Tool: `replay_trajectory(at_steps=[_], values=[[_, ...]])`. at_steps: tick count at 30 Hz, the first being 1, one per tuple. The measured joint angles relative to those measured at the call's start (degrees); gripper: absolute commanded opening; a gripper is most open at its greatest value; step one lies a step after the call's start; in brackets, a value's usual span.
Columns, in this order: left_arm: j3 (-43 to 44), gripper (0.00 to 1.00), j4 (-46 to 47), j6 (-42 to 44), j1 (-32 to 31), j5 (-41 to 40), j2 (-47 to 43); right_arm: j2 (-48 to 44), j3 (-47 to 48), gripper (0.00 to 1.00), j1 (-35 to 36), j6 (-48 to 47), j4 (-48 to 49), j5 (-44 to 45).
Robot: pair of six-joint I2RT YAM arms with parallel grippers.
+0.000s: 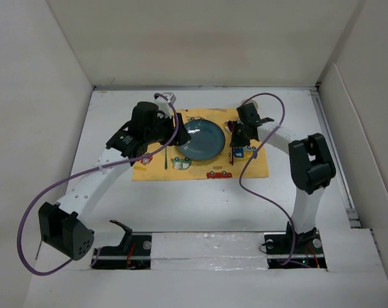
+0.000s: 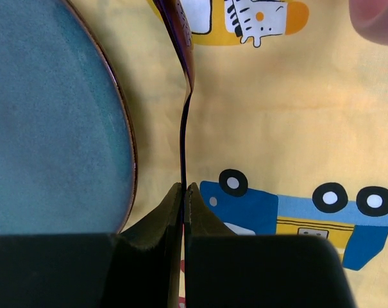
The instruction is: Set the dinner table for one person
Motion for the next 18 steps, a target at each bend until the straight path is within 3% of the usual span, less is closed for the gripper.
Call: replay_trajectory(at_steps=[4, 7, 18], values=[[0.0, 0.48, 0.0, -0.1, 0.0, 0.0, 0.0, 0.5, 0.0, 0.0, 0.0, -0.5, 0.0, -0.1], [0.0, 0.48, 0.1, -0.5, 0.0, 0.1, 0.0, 1.0, 0.0, 0.08, 0.0, -0.6, -0.1, -0.1], [-1.1, 0.48, 0.4, -1.6, 0.0, 0.1, 0.0, 1.4, 0.0, 0.17, 0.0, -0.7, -0.1, -0.1]])
